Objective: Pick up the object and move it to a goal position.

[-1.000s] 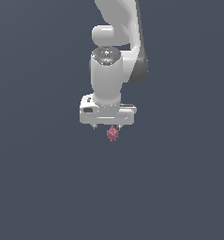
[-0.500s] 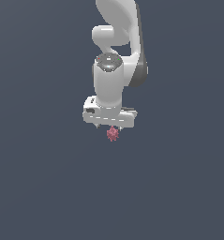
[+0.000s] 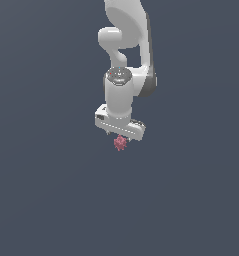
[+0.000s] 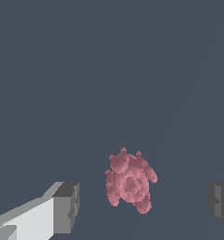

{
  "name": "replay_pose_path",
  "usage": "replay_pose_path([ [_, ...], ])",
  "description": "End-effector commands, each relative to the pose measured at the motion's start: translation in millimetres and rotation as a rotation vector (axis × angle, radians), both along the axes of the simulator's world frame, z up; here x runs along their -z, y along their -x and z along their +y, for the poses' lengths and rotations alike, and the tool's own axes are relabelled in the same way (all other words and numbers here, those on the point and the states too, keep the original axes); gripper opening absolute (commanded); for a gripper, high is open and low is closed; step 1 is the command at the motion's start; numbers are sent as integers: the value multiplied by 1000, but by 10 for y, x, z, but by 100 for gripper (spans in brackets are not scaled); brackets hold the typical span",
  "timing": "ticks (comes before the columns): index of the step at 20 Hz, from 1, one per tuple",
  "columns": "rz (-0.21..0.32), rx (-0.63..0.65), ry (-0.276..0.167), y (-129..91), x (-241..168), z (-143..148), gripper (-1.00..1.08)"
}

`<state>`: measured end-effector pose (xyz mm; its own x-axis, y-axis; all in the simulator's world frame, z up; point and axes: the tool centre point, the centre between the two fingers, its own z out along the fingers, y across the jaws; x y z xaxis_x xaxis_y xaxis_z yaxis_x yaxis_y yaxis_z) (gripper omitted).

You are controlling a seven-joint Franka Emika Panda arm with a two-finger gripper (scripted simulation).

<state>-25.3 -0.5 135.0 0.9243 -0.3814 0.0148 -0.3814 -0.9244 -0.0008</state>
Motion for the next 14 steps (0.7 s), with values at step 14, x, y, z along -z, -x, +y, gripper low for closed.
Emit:
replay_pose_path([
  [14, 13, 240, -7, 280, 328, 73, 100],
])
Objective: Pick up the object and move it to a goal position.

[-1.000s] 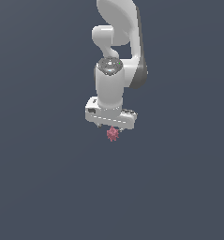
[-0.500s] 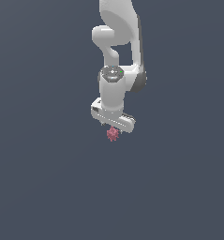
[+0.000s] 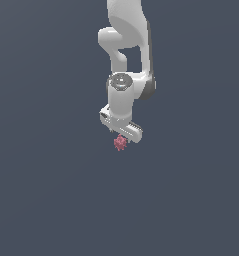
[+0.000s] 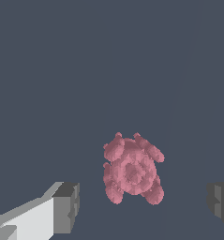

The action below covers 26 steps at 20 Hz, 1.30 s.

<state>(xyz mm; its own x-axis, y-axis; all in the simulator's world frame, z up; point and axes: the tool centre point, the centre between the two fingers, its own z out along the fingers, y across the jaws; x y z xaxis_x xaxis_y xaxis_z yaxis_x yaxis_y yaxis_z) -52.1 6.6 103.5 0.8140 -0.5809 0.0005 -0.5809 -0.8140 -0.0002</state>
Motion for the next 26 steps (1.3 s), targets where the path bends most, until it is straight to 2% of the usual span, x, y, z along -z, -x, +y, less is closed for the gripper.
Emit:
replay_pose_path([
  [1, 0, 15, 0, 17, 17, 3, 100],
  [8, 1, 14, 0, 18, 71, 2, 100],
  [17, 1, 18, 0, 31, 453, 1, 100],
  [22, 1, 18, 0, 24, 522, 5, 100],
  [23, 1, 18, 0, 24, 522, 5, -100],
  [26, 1, 18, 0, 24, 522, 5, -100],
])
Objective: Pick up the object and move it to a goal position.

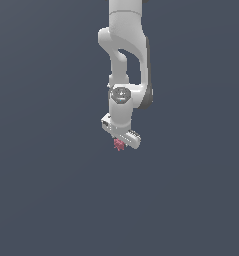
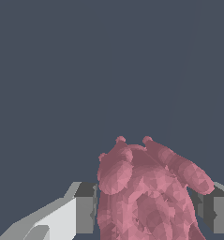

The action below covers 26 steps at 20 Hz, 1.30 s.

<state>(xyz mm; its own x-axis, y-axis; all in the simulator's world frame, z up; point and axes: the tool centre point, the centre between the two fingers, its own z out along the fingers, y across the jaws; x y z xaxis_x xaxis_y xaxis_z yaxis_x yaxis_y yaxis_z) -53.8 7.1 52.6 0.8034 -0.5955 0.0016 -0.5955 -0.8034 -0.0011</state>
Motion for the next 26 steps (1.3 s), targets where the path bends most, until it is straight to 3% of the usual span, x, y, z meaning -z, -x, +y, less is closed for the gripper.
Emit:
replay_pose_path([
  [1, 2, 0, 0, 7, 14, 0, -100],
  [9, -5, 0, 0, -18, -8, -11, -100],
  [14, -62, 3, 3, -228, -157, -117, -100],
  [19, -186, 8, 9, -652, -521, -347, -100],
  [26, -452, 20, 22, -1384, -1466, -833, -100],
])
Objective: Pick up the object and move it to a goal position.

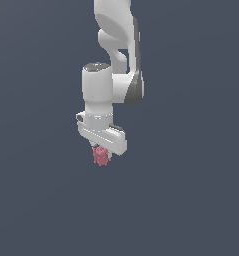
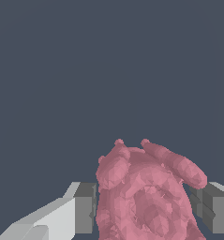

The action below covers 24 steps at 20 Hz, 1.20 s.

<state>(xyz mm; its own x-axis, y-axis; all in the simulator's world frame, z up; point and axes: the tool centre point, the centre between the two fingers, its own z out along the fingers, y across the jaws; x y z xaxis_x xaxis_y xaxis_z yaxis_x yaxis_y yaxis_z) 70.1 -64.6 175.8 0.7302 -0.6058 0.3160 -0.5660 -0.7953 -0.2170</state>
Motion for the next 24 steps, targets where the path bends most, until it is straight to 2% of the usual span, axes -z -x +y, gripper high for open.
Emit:
replay_pose_path([
  [1, -100, 5, 6, -230, -387, -186, -100],
  [7, -313, 15, 15, -581, -1288, -567, -100],
  [13, -490, 22, 20, -716, -2074, -869, -100],
  [19, -620, 26, 21, -723, -2660, -1084, -100],
  [24, -691, 27, 19, -695, -2981, -1200, -100],
])
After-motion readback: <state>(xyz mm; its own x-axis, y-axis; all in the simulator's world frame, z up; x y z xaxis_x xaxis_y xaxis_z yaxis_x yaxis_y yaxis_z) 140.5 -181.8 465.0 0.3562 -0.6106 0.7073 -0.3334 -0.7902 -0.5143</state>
